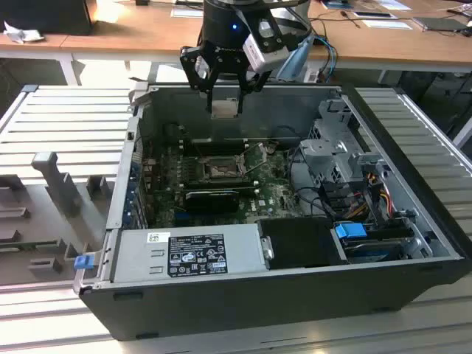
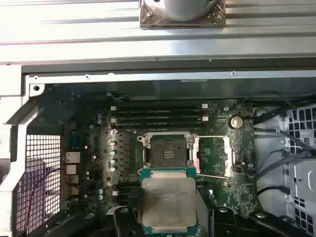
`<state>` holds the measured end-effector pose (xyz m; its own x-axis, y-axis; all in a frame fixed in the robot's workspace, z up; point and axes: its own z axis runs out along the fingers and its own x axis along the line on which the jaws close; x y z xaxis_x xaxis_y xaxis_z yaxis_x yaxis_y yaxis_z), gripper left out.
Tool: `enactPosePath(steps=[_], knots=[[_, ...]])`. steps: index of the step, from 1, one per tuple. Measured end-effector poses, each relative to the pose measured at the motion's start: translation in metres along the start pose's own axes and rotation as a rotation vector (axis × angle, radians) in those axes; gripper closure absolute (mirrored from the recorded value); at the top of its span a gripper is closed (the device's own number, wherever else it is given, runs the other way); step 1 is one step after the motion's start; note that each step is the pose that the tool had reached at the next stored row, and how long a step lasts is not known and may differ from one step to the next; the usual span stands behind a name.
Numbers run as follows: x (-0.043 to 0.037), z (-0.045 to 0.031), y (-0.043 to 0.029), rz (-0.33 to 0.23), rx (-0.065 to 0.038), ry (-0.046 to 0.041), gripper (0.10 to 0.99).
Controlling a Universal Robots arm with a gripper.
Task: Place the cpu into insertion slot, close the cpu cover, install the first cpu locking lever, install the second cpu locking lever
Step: 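Place the cpu into insertion slot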
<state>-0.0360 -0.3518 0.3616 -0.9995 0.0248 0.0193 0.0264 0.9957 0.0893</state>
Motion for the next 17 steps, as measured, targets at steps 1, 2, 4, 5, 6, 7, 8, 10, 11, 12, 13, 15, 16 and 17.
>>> enactPosePath(steps=[1,2,4,5,6,7,8,10,11,12,13,15,16,17], knots=[[0.0000,0.0000,0.0000,0.005,0.000,-0.0004,0.557],[0.0000,0.0000,0.0000,0.017,0.000,-0.0015,0.557],[0.0000,0.0000,0.0000,0.053,-0.001,-0.0046,0.557],[0.0000,0.0003,-0.0001,0.053,-0.001,-0.0047,0.557],[0.0000,0.0010,-0.0001,0.053,-0.001,-0.0048,0.557],[0.0000,0.0018,-0.0002,0.053,-0.001,-0.0047,0.557],[0.0000,0.0021,-0.0004,0.054,-0.001,-0.0047,0.557],[0.0000,0.0024,-0.0004,0.057,-0.001,-0.0049,0.557],[-0.0001,0.0025,-0.0004,0.065,-0.001,-0.0057,0.557],[-0.0001,0.0025,-0.0004,0.075,-0.002,-0.0066,0.557],[-0.0001,0.0025,-0.0004,0.080,-0.002,-0.0071,0.557],[0.0000,0.0025,-0.0004,0.088,-0.002,-0.0078,0.557],[-0.0001,0.0025,-0.0004,0.093,-0.002,-0.0083,0.557],[-0.0001,0.0025,-0.0004,0.098,-0.002,-0.0087,0.557]])
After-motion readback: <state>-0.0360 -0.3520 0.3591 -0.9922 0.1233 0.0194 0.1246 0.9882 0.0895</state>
